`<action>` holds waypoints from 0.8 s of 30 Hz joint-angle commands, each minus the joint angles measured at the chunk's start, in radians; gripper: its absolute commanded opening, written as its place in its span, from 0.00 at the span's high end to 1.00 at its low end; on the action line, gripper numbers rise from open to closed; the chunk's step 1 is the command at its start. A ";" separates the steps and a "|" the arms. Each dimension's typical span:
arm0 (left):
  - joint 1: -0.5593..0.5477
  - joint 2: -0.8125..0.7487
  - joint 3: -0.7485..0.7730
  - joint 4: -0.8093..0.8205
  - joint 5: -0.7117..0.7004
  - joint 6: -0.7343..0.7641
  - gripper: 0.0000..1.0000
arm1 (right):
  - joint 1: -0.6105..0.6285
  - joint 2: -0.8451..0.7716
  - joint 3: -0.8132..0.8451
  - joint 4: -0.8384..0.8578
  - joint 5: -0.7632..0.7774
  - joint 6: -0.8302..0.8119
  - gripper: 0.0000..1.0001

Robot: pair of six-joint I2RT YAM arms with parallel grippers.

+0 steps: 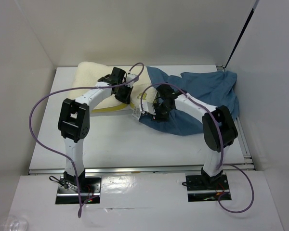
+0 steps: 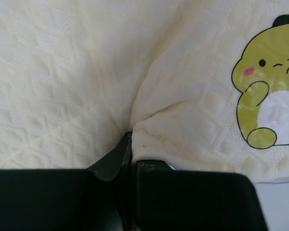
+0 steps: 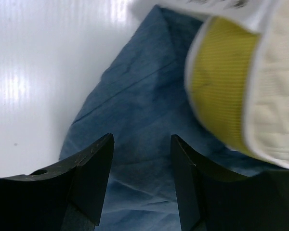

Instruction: Put the pillow into the pillowcase

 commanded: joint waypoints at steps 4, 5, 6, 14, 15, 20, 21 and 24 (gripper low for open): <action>0.010 0.016 0.055 -0.027 0.022 -0.041 1.00 | -0.001 -0.077 -0.071 0.071 0.002 -0.001 0.40; 0.010 0.016 0.055 -0.037 0.022 -0.041 1.00 | -0.001 -0.077 -0.080 0.090 0.013 0.014 0.40; 0.010 0.025 0.064 -0.038 0.022 -0.041 1.00 | 0.008 -0.077 -0.080 0.103 0.013 0.040 0.40; 0.010 0.025 0.055 -0.047 0.022 -0.032 1.00 | 0.017 -0.140 -0.152 0.357 0.019 0.174 0.40; 0.010 0.025 0.055 -0.047 0.022 -0.032 1.00 | 0.017 -0.140 -0.164 0.367 0.032 0.174 0.39; 0.010 0.025 0.055 -0.047 0.031 -0.032 1.00 | 0.027 -0.102 -0.152 0.377 0.057 0.175 0.39; 0.010 0.025 0.055 -0.047 0.031 -0.032 1.00 | 0.027 -0.088 -0.152 0.377 0.066 0.175 0.39; 0.010 0.025 0.073 -0.047 0.031 -0.032 1.00 | 0.027 -0.020 -0.089 0.294 0.066 0.164 0.39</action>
